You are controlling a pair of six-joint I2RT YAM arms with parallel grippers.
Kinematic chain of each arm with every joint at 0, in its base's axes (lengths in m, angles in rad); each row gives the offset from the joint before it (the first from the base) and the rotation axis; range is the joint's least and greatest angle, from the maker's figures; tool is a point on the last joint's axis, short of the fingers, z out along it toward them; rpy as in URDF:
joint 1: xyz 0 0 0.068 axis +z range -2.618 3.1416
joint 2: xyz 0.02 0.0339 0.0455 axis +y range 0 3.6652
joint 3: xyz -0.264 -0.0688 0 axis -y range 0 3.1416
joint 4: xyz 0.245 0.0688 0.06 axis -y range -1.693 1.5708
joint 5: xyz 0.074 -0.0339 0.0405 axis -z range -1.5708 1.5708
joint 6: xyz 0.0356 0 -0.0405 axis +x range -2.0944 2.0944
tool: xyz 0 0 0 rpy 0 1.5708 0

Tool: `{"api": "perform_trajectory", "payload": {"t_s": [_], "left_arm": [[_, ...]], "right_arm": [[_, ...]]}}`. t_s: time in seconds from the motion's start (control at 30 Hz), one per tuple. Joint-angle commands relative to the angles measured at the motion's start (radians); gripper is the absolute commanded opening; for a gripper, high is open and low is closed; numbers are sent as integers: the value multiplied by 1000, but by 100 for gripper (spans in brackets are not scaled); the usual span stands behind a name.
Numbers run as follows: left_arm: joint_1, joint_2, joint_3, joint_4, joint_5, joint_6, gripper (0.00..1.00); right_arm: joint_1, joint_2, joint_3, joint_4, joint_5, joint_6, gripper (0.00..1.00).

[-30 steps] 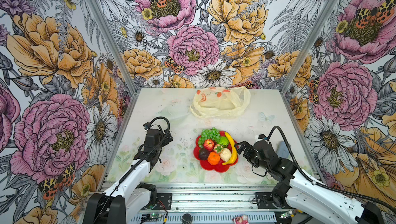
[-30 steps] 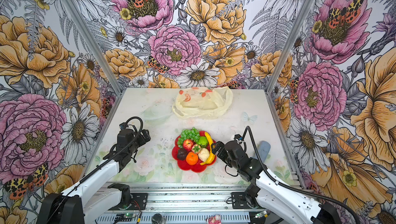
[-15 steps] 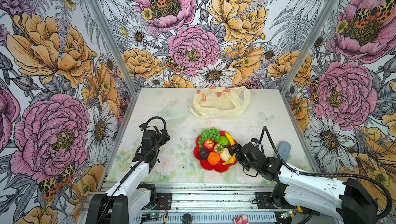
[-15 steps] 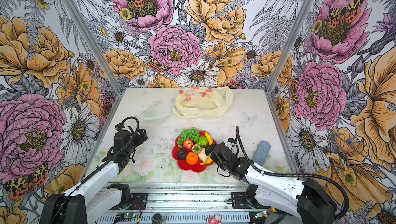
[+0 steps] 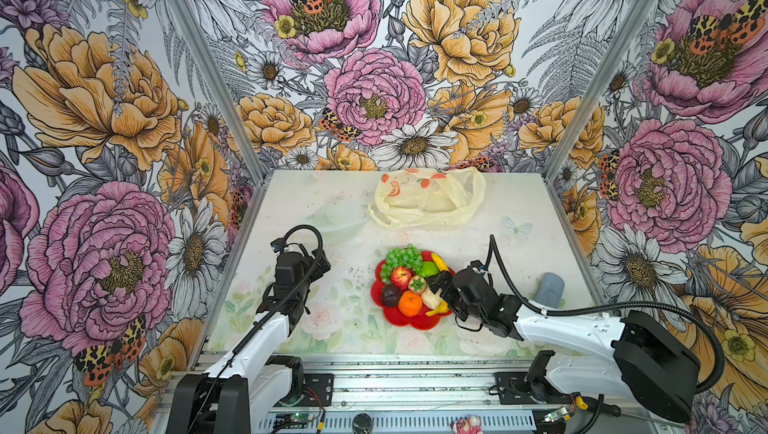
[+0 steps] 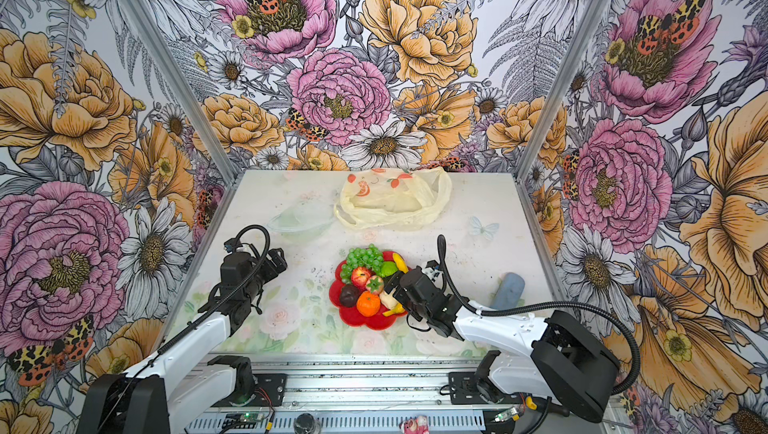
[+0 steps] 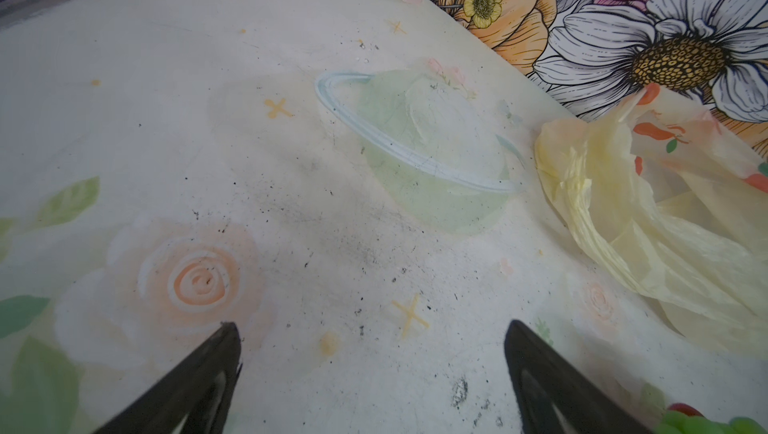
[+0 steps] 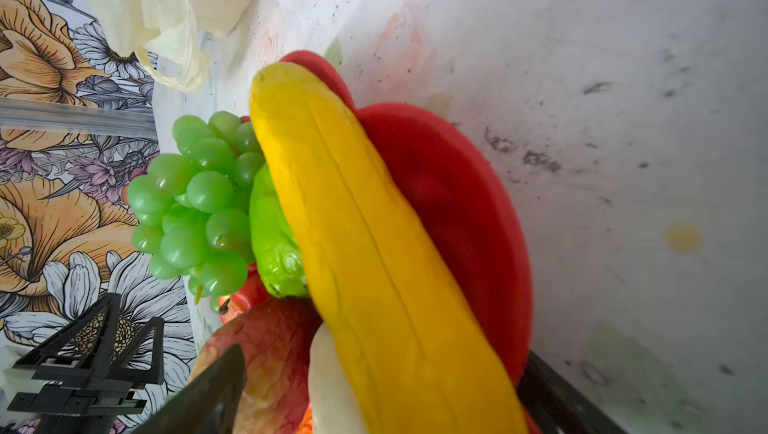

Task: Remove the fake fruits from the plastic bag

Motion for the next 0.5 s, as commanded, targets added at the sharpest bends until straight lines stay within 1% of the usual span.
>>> {"api": "perform_trajectory", "payload": {"t_s": [0.0,0.17,0.47], "left_arm": [[11,4,-8,30,19,10,99],[11,10,-6,32,18,10,99],[11,10,-7,32,15,10,99]], "right_arm": [[-14,37,62,92,-28,-31,99],[-60,96,109,114,-60,-52,99],[-82,216,181,163,-100,-75,99]]}}
